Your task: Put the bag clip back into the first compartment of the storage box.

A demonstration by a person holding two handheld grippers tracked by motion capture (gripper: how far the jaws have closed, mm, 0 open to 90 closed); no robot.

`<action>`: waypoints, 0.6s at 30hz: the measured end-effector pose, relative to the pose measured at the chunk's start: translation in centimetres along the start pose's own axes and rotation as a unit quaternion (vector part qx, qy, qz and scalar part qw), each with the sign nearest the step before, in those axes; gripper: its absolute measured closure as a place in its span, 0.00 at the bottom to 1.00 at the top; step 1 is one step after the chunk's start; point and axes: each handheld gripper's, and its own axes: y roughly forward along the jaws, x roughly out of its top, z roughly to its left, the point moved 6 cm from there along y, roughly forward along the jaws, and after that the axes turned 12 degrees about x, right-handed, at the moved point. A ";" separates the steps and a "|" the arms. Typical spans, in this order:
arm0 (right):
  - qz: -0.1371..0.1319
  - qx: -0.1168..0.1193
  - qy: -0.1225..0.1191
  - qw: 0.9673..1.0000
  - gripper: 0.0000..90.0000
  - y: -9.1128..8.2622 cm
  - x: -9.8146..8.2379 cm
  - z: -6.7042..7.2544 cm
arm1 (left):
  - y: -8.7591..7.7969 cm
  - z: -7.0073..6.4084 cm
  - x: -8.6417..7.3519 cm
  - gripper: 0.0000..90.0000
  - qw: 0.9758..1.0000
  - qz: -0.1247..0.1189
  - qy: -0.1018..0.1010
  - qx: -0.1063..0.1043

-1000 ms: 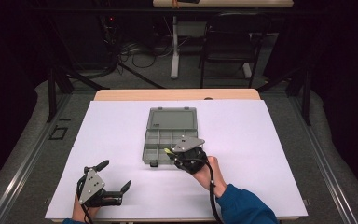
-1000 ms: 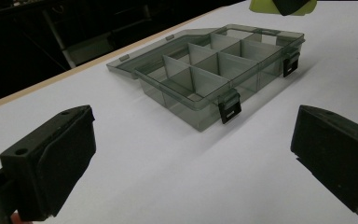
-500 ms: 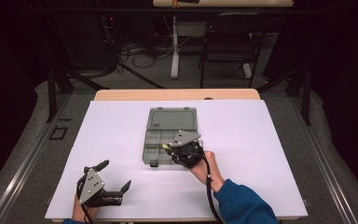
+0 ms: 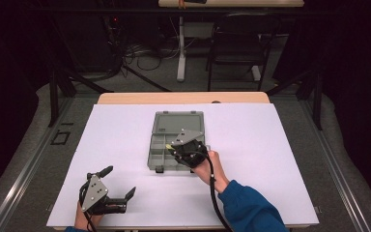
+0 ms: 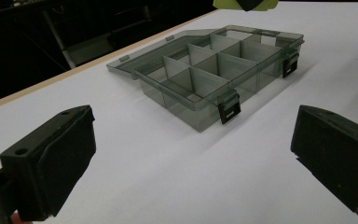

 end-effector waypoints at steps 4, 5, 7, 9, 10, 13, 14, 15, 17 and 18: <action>0.003 0.000 0.001 1.000 0.89 0.4 0.3 -0.3 | 0.0 0.0 0.0 0.00 1.000 0.000 0.000 0.000; 0.003 0.001 0.004 1.000 0.89 0.6 0.4 -0.4 | 0.0 0.0 0.0 0.00 1.000 0.001 0.000 0.000; 0.004 0.001 0.006 1.000 0.89 0.8 0.5 -0.6 | 0.0 0.0 0.0 0.00 1.000 0.001 0.000 0.000; 0.007 0.002 0.007 1.000 0.89 1.0 0.6 -0.7 | 0.0 0.0 0.0 0.00 1.000 0.000 0.000 0.000; 0.008 0.001 0.007 1.000 0.89 1.2 0.6 -0.8 | 0.0 0.0 0.0 0.00 1.000 0.001 0.000 0.001; 0.014 0.002 0.007 1.000 0.89 1.6 0.8 -1.0 | 0.0 0.0 0.0 0.00 1.000 0.001 0.001 0.001; 0.016 0.001 0.009 1.000 0.89 1.7 0.8 -1.1 | 0.0 0.0 0.0 0.00 1.000 0.001 0.001 0.001; 0.017 0.001 0.007 1.000 0.89 1.8 0.9 -1.2 | 0.0 0.0 0.0 0.00 1.000 0.001 0.000 0.001; 0.019 0.002 0.007 1.000 0.89 2.1 1.0 -1.2 | 0.0 0.0 0.0 0.00 1.000 0.002 0.001 0.000; 0.020 0.002 0.005 1.000 0.89 2.2 1.0 -1.3 | 0.0 0.0 0.0 0.00 1.000 0.001 0.000 0.000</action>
